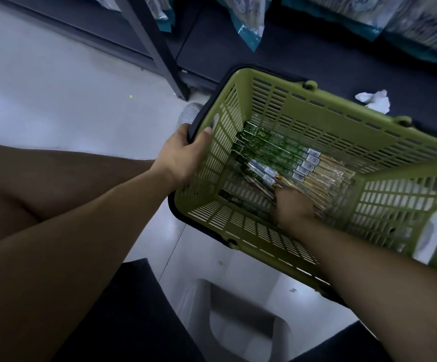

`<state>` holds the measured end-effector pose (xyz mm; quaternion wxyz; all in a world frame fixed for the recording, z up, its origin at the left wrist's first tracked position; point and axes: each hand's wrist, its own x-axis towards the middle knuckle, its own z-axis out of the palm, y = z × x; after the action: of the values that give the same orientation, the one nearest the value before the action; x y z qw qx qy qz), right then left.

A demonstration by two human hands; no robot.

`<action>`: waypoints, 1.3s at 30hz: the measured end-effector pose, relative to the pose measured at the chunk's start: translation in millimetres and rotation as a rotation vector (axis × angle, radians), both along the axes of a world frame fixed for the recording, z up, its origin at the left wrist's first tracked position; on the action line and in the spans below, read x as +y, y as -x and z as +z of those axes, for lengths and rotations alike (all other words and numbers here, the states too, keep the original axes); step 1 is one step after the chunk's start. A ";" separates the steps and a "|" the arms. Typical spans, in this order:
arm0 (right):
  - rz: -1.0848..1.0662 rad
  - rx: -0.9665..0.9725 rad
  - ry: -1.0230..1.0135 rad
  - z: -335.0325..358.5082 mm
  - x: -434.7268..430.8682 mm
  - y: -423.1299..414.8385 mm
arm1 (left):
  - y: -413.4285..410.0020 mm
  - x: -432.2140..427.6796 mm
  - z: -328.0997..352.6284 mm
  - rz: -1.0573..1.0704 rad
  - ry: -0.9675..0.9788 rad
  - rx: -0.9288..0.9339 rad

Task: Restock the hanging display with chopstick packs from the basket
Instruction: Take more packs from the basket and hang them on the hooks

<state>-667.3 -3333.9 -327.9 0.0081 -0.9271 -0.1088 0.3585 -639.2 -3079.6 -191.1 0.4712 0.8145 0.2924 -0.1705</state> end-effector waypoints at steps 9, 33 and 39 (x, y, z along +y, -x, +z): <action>-0.402 0.139 -0.517 91.4 -1.8 -50.0 | 19.8 -19.8 43.6 -0.134 -0.301 -0.382; -0.111 0.048 -0.046 15.4 -6.2 -12.9 | 18.3 0.3 35.5 0.231 0.387 -0.116; -0.117 -0.080 0.052 5.0 4.1 -4.9 | 15.0 0.8 30.2 0.274 0.386 -0.142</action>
<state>-662.4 -3329.8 -322.9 0.0004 -0.9454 -0.0453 0.3227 -654.2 -3078.8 -160.9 0.6562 0.6720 0.3283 -0.1002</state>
